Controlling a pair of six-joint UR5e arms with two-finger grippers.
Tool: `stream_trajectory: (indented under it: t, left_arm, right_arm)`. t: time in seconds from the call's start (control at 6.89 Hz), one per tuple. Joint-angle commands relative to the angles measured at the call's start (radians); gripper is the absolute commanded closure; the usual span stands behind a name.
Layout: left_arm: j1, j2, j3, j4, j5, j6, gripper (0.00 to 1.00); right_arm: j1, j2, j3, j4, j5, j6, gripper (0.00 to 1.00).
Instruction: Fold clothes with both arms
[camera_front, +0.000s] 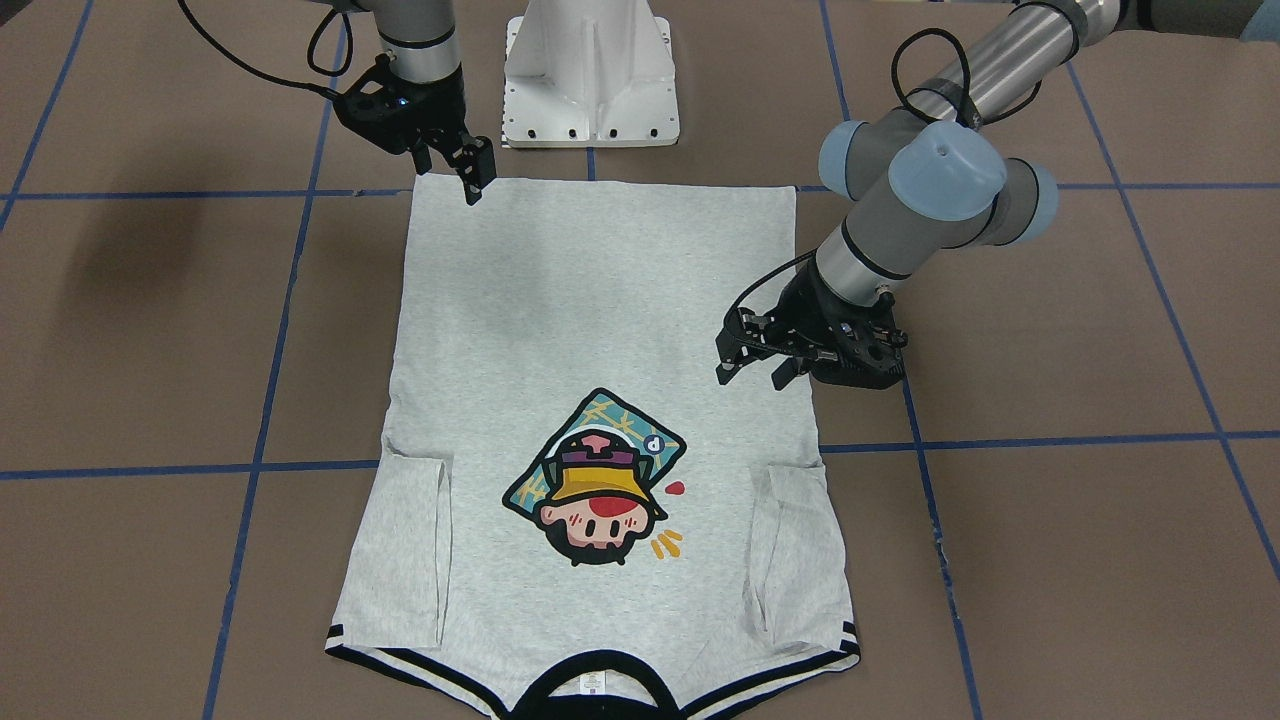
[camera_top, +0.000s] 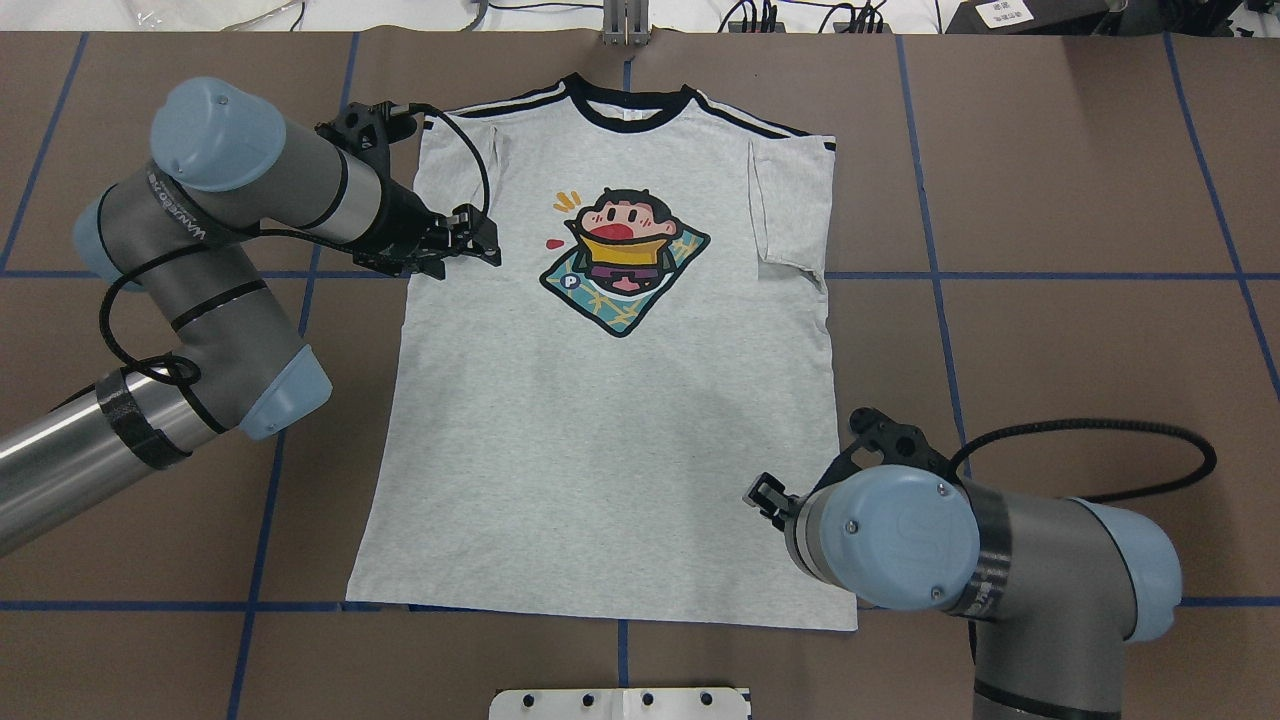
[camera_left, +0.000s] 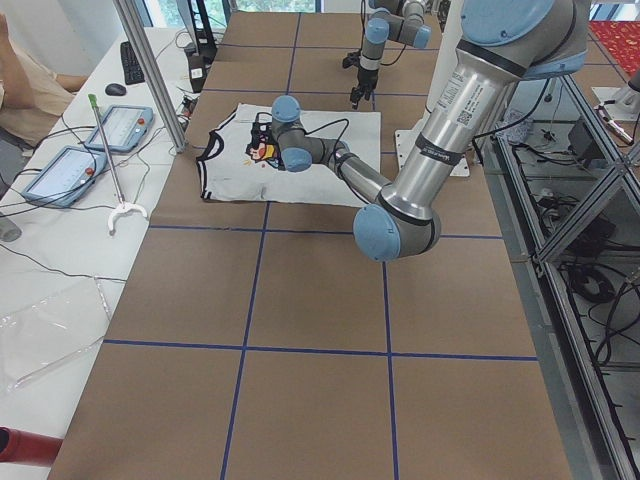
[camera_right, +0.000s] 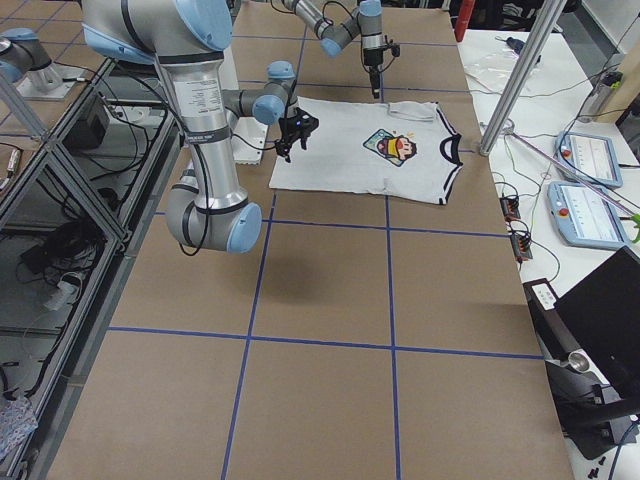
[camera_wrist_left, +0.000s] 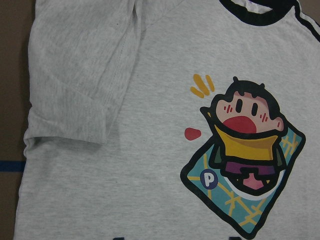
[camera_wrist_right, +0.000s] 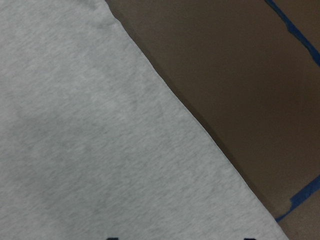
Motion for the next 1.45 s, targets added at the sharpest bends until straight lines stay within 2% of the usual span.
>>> stream_trajectory:
  t: [0.0,0.15,0.29,0.58,0.73,1.02,1.31]
  left_arm:
    - [0.0,0.001,-0.004,0.0,0.0,-0.001,0.23]
    - [0.0,0.001,-0.005,-0.002,0.0,-0.001,0.23]
    - [0.0,0.001,-0.005,-0.002,0.001,-0.001,0.23]
    - [0.0,0.013,-0.007,-0.002,0.001,0.0,0.23]
    - [0.0,0.013,-0.008,-0.002,0.001,0.0,0.22]
    - [0.0,0.013,-0.008,-0.002,0.001,0.0,0.21]
    - [0.002,0.013,-0.007,-0.002,0.001,0.0,0.21]
  right_arm:
    - [-0.106,-0.185,-0.016,0.275,-0.117,0.123,0.12]
    - [-0.105,-0.213,-0.018,0.352,-0.117,0.125,0.13]
    - [-0.105,-0.215,-0.021,0.349,-0.114,0.131,0.13]
    - [-0.122,-0.204,-0.068,0.312,-0.112,0.196,0.2]
    - [-0.127,-0.204,-0.065,0.312,-0.112,0.204,0.19]
    - [-0.131,-0.212,-0.061,0.31,-0.11,0.204,0.26]
    - [-0.145,-0.214,-0.057,0.31,-0.11,0.206,0.27]
